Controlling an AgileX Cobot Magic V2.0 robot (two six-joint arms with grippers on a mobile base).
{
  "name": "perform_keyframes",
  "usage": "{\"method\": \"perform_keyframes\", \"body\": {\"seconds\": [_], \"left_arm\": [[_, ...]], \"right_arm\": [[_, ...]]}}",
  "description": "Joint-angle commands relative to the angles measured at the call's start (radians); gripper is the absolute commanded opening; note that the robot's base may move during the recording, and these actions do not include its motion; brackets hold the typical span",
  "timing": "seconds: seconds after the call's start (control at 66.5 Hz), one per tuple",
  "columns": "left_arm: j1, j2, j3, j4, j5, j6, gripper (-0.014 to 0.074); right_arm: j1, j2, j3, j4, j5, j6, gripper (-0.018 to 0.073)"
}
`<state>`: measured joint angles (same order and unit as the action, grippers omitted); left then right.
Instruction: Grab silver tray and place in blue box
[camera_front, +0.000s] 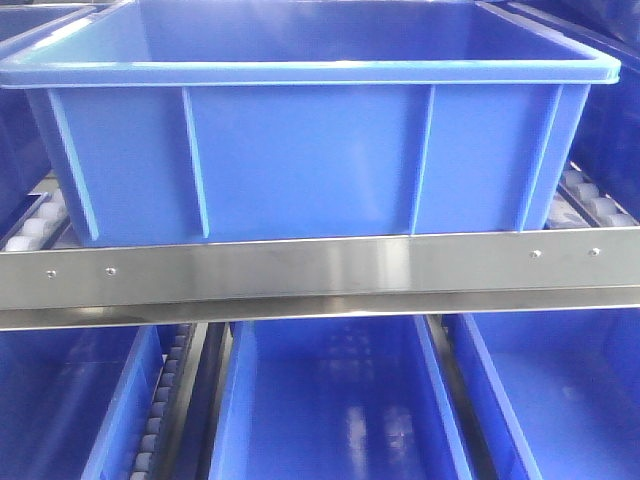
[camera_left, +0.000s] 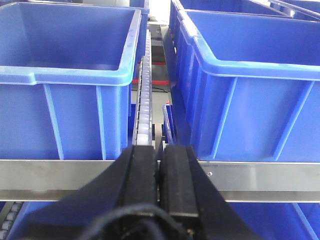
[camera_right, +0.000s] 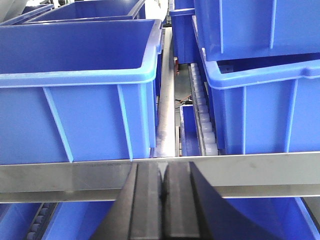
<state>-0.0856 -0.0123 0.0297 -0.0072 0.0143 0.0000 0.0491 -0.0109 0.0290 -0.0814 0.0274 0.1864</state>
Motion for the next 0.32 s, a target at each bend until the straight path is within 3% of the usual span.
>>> {"method": "perform_keyframes", "body": {"seconds": [0.0, 0.301], "left_arm": [[0.002, -0.013, 0.019, -0.008, -0.084, 0.0, -0.0006], [0.002, -0.013, 0.019, -0.008, -0.084, 0.0, -0.0006]], "right_arm": [[-0.005, -0.02, -0.019, -0.008, -0.091, -0.011, 0.005], [-0.005, -0.02, -0.019, -0.008, -0.091, -0.011, 0.005]]}}
